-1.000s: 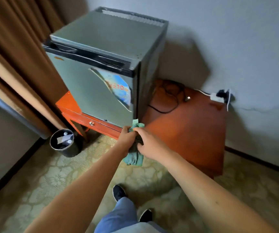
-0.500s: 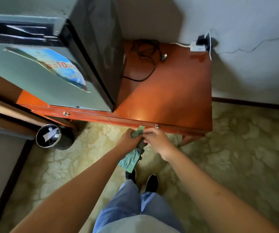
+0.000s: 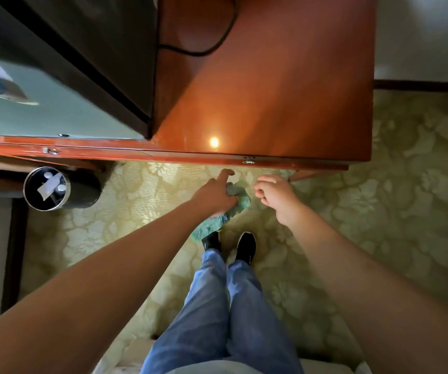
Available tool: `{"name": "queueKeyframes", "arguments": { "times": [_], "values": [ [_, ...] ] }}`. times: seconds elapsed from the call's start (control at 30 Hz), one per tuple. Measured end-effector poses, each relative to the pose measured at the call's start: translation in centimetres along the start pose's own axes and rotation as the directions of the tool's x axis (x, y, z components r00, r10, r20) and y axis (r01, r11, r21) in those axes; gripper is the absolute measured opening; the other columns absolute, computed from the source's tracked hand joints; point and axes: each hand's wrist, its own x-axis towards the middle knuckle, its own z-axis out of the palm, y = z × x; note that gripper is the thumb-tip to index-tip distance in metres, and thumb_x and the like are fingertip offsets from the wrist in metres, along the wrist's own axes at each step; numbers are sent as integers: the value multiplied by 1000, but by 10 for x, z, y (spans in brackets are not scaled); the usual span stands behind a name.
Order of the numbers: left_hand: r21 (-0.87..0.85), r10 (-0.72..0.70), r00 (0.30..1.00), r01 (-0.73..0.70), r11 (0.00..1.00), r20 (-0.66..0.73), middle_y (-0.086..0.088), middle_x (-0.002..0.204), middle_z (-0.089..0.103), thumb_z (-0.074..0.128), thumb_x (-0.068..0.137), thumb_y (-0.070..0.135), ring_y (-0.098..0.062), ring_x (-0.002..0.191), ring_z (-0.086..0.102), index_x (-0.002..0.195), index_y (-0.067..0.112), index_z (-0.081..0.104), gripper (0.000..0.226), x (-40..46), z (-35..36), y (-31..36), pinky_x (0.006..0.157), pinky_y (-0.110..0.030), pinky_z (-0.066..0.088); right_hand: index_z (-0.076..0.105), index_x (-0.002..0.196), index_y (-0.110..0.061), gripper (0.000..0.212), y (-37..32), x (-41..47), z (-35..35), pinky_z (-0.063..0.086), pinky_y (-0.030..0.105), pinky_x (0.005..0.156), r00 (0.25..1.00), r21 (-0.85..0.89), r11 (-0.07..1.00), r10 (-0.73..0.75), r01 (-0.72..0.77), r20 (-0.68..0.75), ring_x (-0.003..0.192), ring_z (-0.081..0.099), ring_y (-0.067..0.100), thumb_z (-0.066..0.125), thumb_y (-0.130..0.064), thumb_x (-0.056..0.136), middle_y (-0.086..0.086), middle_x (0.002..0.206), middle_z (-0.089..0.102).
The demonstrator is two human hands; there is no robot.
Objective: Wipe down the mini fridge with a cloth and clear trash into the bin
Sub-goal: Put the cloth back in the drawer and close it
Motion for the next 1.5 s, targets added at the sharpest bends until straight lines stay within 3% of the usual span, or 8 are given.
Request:
{"name": "queueKeyframes", "arguments": {
  "times": [0.13, 0.3, 0.5, 0.8, 1.0, 1.23, 1.4, 1.5],
  "values": [
    [68, 33, 999, -35, 997, 25, -16, 126, 58, 56, 92, 37, -33, 92, 64, 151, 35, 12, 74, 33, 7, 2, 82, -46, 56, 52, 142, -25, 46, -3, 36, 10, 59, 37, 88, 997, -43, 999, 6, -9, -71, 95, 69, 15, 58, -13, 98, -1, 117, 64],
    [120, 31, 999, -34, 992, 27, -15, 132, 51, 53, 93, 47, -38, 106, 59, 152, 35, 10, 75, 58, 14, -2, 88, -48, 53, 48, 149, -24, 51, -8, 64, 25, 51, 27, 73, 995, -20, 1000, 7, -9, -98, 102, 67, 20, 55, -15, 99, 5, 129, 62],
    [123, 61, 998, -62, 990, 11, -14, 131, 51, 56, 92, 44, -38, 108, 57, 149, 30, 20, 69, 64, 13, -1, 90, -47, 52, 64, 113, -12, 23, -2, 80, 31, 41, 29, 60, 978, -86, 995, -69, 53, -196, 74, 59, 21, 57, -30, 100, -1, 88, 64],
    [83, 48, 999, -48, 995, -6, -13, 108, 53, 56, 90, 37, -38, 92, 59, 141, 25, 26, 60, 61, 17, 7, 70, -37, 45, 64, 95, -13, 21, -2, 73, 44, 49, 43, 73, 972, -202, 973, -153, 116, -180, 86, 63, 34, 48, -25, 102, 10, 91, 67],
    [9, 31, 999, -31, 999, 44, -15, 103, 59, 57, 91, 37, -35, 82, 62, 146, 27, 20, 67, 47, 22, 7, 67, -36, 49, 54, 83, -14, 16, -3, 65, 41, 30, 32, 52, 990, -162, 987, -31, 8, -136, 63, 45, 21, 50, -15, 98, 4, 74, 50],
    [283, -21, 983, -32, 959, 181, -11, 118, 59, 53, 89, 46, -27, 93, 57, 139, 20, 42, 57, 11, 31, 3, 76, -36, 47, 52, 81, -9, 19, 44, 25, 38, 32, 30, 57, 989, -274, 951, 131, -143, -63, 62, 44, 21, 56, -16, 98, 6, 71, 48],
    [349, -168, 882, 4, 937, 440, -4, 140, 53, 67, 87, 45, -27, 119, 53, 144, 17, 46, 67, -23, 22, 15, 99, -40, 47, 52, 75, -11, 30, 46, -13, 13, 28, 18, 34, 876, -529, 801, 439, -282, 197, 44, 40, 12, 47, -19, 104, 2, 64, 49],
    [266, -209, 810, 69, 962, 548, -3, 148, 47, 67, 89, 45, -28, 128, 46, 145, 18, 46, 66, -38, 4, 32, 106, -42, 41, 55, 80, -12, 26, 33, -25, -8, 29, 17, 41, 830, -535, 793, 488, -291, 272, 39, 42, 7, 44, -18, 103, -3, 56, 57]
  ]
}}
